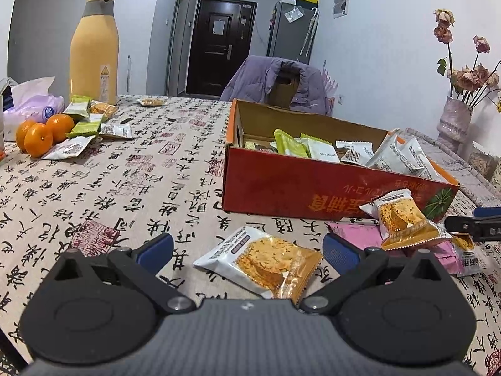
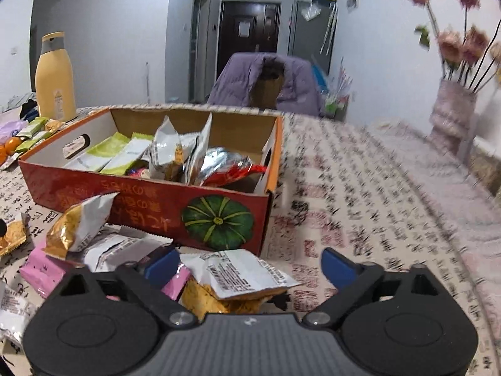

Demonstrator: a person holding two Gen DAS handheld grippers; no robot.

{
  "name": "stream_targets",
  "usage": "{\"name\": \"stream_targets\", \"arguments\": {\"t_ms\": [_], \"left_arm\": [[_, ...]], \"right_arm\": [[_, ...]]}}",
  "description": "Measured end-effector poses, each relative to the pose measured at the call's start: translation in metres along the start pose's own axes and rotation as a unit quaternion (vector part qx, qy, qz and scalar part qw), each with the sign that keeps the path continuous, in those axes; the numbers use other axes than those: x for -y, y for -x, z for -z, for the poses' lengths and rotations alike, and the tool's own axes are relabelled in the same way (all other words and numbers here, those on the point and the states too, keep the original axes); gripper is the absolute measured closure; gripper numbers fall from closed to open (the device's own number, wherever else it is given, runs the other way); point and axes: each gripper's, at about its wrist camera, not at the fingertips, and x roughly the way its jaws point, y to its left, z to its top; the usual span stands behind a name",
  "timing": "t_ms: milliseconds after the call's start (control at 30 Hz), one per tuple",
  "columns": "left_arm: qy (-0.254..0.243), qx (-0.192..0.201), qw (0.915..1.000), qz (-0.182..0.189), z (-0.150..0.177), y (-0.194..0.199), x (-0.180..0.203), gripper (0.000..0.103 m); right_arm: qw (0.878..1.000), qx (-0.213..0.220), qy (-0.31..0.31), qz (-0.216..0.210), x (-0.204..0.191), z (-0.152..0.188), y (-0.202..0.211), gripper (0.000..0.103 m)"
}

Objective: Organize snacks
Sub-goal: 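Grasp a white packet with the right gripper while the left gripper grasps the cookie packet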

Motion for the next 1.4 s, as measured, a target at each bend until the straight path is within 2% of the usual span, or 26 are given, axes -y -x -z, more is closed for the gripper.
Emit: {"name": "stream_targets", "arguments": {"t_ms": [100,200,300,533,567,600,933,1067,1400], "left_arm": [[0.004,-0.002,1.0,0.002,0.0,0.0,-0.001,0.0],[0.006,-0.003,1.0,0.004,0.0,-0.001,-0.001,0.0],[0.006,-0.005,1.0,0.004,0.0,-0.002,-0.001,0.0],[0.009,-0.008,0.9999,0.004,0.0,-0.002,-0.002,0.0],[0.009,-0.009,0.9999,0.004,0.0,-0.002,-0.002,0.0],[0.009,-0.009,0.9999,0.004,0.0,-0.002,-0.002,0.0],[0.008,-0.01,0.9999,0.004,0.001,-0.002,-0.002,0.0],[0.002,-0.022,0.9997,-0.001,0.0,-0.004,0.0,0.0],[-0.067,-0.068,0.9953,-0.018,-0.009,-0.017,0.016,0.0]], "right_arm": [[0.999,-0.018,-0.024,-0.027,0.008,0.0,-0.012,0.024],[0.997,-0.018,-0.05,-0.048,0.016,0.002,-0.015,0.027],[0.996,-0.014,-0.057,-0.062,0.019,0.006,-0.014,0.043],[0.996,0.002,-0.057,-0.07,0.018,0.015,-0.002,0.046],[0.996,0.007,-0.057,-0.069,0.017,0.016,0.001,0.048],[0.996,0.013,-0.057,-0.069,0.017,0.016,0.004,0.057],[0.994,0.077,-0.071,-0.042,0.011,0.025,0.041,0.058],[0.991,0.098,-0.082,-0.036,0.009,0.031,0.056,0.058],[0.99,0.103,-0.092,-0.035,0.008,0.043,0.068,0.058]]}}
